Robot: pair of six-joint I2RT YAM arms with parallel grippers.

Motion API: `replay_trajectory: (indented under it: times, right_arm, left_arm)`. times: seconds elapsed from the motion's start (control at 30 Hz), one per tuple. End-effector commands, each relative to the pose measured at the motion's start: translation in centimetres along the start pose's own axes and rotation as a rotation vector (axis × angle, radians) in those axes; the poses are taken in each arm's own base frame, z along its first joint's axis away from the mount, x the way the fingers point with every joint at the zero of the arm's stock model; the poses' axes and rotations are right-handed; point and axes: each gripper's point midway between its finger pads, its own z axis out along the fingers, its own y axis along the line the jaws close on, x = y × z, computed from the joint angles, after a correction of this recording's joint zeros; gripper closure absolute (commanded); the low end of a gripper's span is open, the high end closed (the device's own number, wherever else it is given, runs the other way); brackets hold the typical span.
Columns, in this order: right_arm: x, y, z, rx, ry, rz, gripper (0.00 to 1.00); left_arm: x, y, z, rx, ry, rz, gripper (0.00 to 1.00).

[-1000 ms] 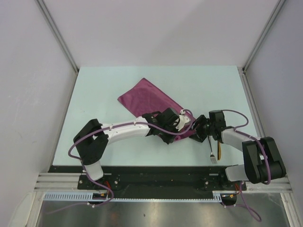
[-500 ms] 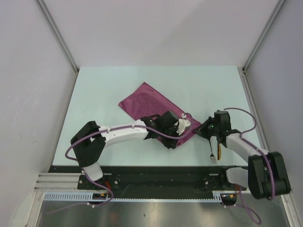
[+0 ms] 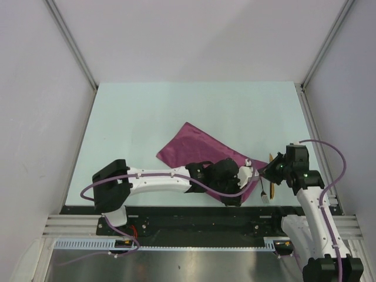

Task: Fold the napkin into a case and place the utensils inside
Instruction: Pick up the rectangle-folded napkin from the center of the board.

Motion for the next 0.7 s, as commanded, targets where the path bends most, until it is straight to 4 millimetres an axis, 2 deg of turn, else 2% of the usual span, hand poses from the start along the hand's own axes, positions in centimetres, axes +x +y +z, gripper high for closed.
replay_trajectory:
  times: [0.0, 0.17, 0.23, 0.27, 0.3, 0.33, 0.37, 0.4, 0.43, 0.47, 0.5, 0.53, 0.57, 0.6, 0.63, 0.67]
  right_arm:
    - [-2.1, -1.1, -3.0, 0.084, -0.106, -0.032, 1.0]
    - [-3.1, -0.4, -4.1, 0.083, -0.13, -0.085, 1.0]
    - [-3.7, 0.9, -4.0, 0.045, -0.132, -0.123, 1.0]
    - [-4.2, 1.5, -3.7, 0.053, -0.123, -0.131, 1.0]
    - [-3.8, 2.8, -3.5, 0.03, -0.1, -0.175, 1.0]
    - [-4.0, 4.2, -3.0, 0.006, -0.098, -0.19, 1.0]
    - [-4.3, 5.0, -2.6, 0.014, -0.11, -0.206, 1.0]
    - [-4.4, 6.4, -1.4, 0.017, -0.08, -0.222, 1.0]
    - [-3.6, 8.8, -0.6, -0.033, -0.057, -0.252, 1.0]
    - [-3.4, 10.2, 0.1, -0.046, -0.042, -0.263, 1.0]
    - [-3.3, 12.1, 2.1, -0.05, -0.013, -0.276, 1.0]
    - [-2.4, 13.8, 2.8, -0.073, 0.011, -0.304, 1.0]
    - [-2.1, 14.9, 3.9, -0.075, 0.031, -0.303, 1.0]
    - [-2.4, 17.3, 5.5, -0.098, 0.037, -0.318, 1.0]
    - [-1.6, 18.6, 6.6, -0.104, 0.056, -0.342, 1.0]
    - [-1.4, 19.5, 7.6, -0.105, 0.069, -0.356, 1.0]
  left_arm:
    - [-2.8, -4.8, -1.0, 0.144, -0.061, -0.003, 1.0]
    - [-3.3, -4.9, -1.7, 0.15, -0.095, 0.0, 1.0]
    - [-3.7, -3.7, -2.2, 0.126, -0.118, -0.019, 1.0]
    - [-3.0, -2.9, -2.5, 0.12, -0.118, -0.044, 1.0]
    - [-3.0, -2.4, -3.0, 0.127, -0.133, -0.064, 1.0]
    - [-3.6, -0.6, -3.8, 0.109, -0.173, -0.112, 1.0]
    - [-2.4, 0.7, -4.0, 0.091, -0.165, -0.145, 1.0]
    - [-2.9, 1.5, -5.2, 0.067, -0.2, -0.151, 1.0]
    - [-2.9, 3.4, -6.1, 0.027, -0.217, -0.169, 1.0]
    - [-2.1, 4.5, -6.6, 0.003, -0.216, -0.187, 1.0]
    - [-2.3, 5.1, -7.7, -0.009, -0.239, -0.198, 1.0]
    - [-2.5, 7.0, -8.8, -0.043, -0.266, -0.232, 1.0]
    - [-1.5, 8.1, -9.2, -0.061, -0.259, -0.259, 1.0]
    - [-1.3, 8.8, -10.1, -0.082, -0.272, -0.269, 1.0]
    - [-1.0, 10.8, -11.1, -0.125, -0.287, -0.303, 1.0]
    - [0.1, 11.7, -11.4, -0.143, -0.269, -0.333, 1.0]
